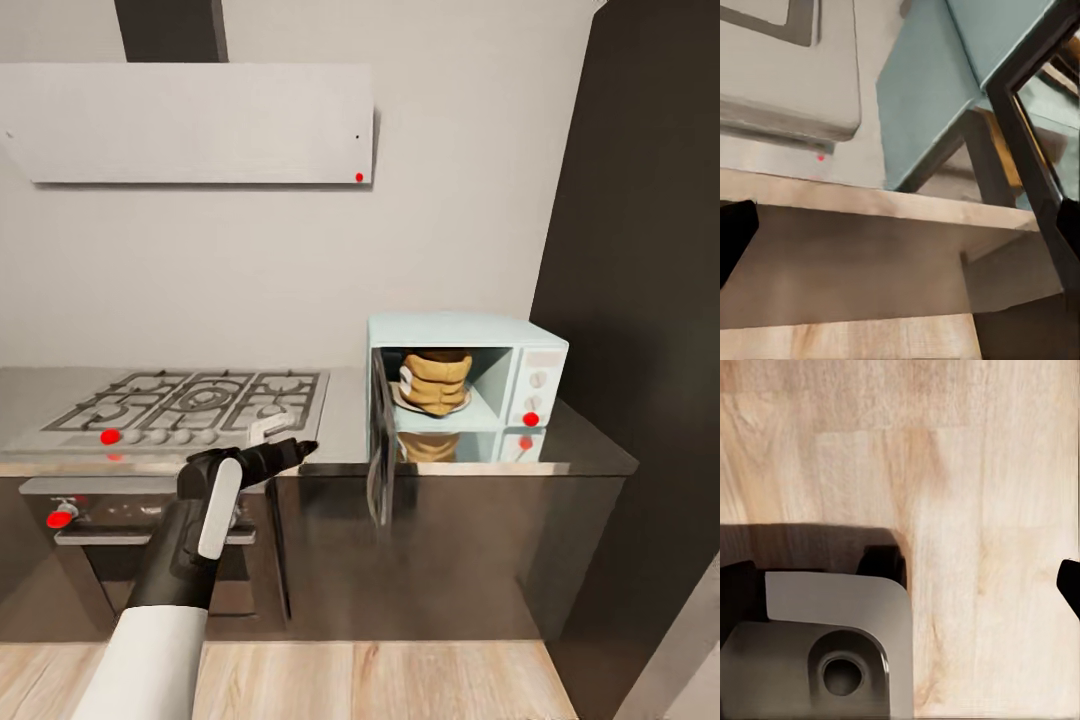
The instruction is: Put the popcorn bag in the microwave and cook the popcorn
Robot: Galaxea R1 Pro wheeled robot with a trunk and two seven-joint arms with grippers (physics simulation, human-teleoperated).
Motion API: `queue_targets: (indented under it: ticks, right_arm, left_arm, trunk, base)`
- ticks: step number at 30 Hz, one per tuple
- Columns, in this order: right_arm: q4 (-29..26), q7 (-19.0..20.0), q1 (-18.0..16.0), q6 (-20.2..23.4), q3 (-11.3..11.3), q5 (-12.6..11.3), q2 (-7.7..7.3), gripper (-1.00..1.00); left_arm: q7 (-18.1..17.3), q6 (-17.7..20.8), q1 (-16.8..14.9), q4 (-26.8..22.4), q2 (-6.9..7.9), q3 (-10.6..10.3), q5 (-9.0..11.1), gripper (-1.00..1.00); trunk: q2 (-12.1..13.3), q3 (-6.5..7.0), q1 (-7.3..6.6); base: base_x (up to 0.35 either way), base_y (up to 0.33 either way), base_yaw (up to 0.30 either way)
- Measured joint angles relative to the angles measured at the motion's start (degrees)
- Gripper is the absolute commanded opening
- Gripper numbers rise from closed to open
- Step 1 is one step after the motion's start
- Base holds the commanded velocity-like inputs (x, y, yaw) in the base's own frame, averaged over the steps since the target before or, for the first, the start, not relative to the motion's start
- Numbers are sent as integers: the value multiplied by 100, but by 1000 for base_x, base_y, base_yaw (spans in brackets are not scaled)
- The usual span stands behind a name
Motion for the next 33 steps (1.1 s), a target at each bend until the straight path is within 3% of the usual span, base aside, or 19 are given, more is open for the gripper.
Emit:
queue_targets:
  ticks: [3,6,8,14,19,24,27,28,29,30,33]
  right_arm:
    - [0,-9,0,5,0,-1,1,100]
    - [0,-10,0,-10,0,-1,1,100]
    - [0,-10,0,-17,-1,-1,1,100]
    - [0,-11,0,-28,0,-1,1,100]
    - [0,-23,0,-45,0,-1,1,100]
    - [0,-34,0,-53,-1,-1,1,100]
    - [0,-34,0,-61,-1,-2,1,100]
    - [0,-35,0,-63,-1,-1,1,100]
    - [0,-37,0,-63,0,-1,1,100]
    - [0,-37,0,-63,0,-4,1,100]
    - [0,-33,0,-64,0,-3,1,100]
  left_arm:
    - [-223,-2,0,-3,16,-143,555,100]
    - [-793,-20,0,-2,28,-577,924,100]
    - [-996,-33,-1,-8,30,-804,945,100]
    - [-1066,-41,-1,-44,20,-964,938,100]
    - [-981,-78,-1,-66,-24,-1797,931,100]
    - [-956,-112,-2,-95,-44,-1781,643,100]
    - [-864,-424,0,-105,-43,-1824,554,100]
    - [-620,-468,-3,-156,-45,-1907,608,100]
    - [-91,-488,-1,-266,-43,-1923,775,100]
    - [93,-491,-1,-326,-48,-1918,759,100]
    - [173,-498,-1,-337,-44,-1932,753,100]
  trunk:
    - [0,0,0]
    - [0,0,0]
    - [0,0,0]
    - [0,0,0]
    - [0,0,0]
    - [0,0,0]
    - [0,-1,1]
    - [0,1,0]
    - [0,0,0]
    - [0,0,0]
    - [0,0,-2]
  base:
    - [5,0,-238]
    - [1,0,-242]
    - [0,0,-242]
    - [0,0,-242]
    - [0,0,-242]
    - [0,0,-242]
    - [0,0,-242]
    - [0,0,-242]
    - [0,0,-242]
    - [61,0,-242]
    - [207,0,-242]
